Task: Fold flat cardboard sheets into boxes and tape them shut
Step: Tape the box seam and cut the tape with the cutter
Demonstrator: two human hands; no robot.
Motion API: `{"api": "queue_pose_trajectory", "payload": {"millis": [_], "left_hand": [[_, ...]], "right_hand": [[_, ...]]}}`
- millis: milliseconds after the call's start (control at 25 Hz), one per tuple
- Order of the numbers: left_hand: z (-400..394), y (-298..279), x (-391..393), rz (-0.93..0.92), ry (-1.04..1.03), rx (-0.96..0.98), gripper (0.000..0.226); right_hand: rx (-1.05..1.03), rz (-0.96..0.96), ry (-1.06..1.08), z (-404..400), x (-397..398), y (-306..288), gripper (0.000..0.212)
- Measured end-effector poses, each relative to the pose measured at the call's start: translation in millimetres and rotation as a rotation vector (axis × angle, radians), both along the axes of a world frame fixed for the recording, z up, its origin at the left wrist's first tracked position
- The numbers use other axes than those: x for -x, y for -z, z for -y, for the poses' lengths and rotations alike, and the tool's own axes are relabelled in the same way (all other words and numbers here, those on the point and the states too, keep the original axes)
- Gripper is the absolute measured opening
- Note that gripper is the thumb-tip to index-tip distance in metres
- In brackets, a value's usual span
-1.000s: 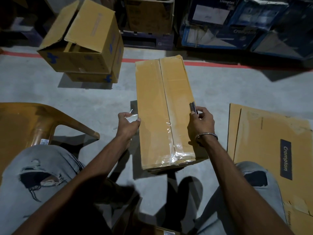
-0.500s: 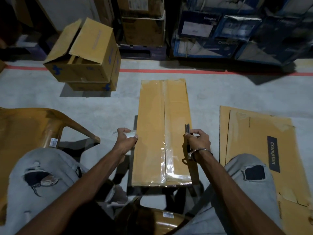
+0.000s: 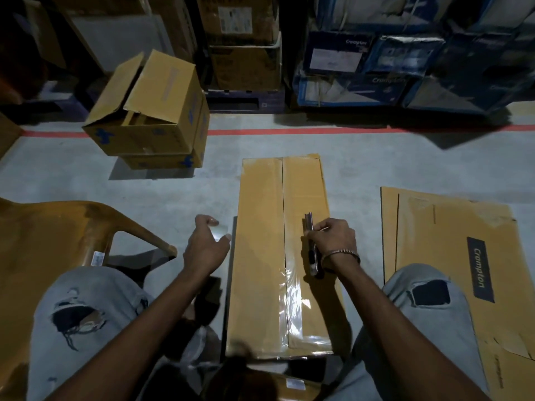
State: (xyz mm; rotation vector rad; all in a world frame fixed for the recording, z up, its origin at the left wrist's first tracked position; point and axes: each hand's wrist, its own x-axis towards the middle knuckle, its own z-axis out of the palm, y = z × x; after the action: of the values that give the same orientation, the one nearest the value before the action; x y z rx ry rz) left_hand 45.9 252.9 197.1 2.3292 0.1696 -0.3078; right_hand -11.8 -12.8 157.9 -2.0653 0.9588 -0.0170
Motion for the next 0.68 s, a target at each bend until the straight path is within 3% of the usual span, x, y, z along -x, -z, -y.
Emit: {"api": "queue_pose_trajectory", "payload": {"millis": [200, 360, 560, 680], "left_hand": [[32, -34, -52, 0.069, 0.160, 0.099, 0.038], [64, -38, -93, 0.093, 0.288, 0.043, 0.042], [100, -13, -121, -0.020, 0.409, -0.058, 0.044], [114, -10, -127, -0.030, 0.546, -0.068, 0.044]], "right_hand": [[-0.296, 0.049, 0.007, 12, -42, 5, 0.021], [-0.271, 0.098, 0.011, 25, -53, 18, 0.019], [-0.203, 0.128, -0.001, 40, -64, 28, 0.014], [-0.038, 0.155, -0.069, 40, -66, 18, 0.011]]}}
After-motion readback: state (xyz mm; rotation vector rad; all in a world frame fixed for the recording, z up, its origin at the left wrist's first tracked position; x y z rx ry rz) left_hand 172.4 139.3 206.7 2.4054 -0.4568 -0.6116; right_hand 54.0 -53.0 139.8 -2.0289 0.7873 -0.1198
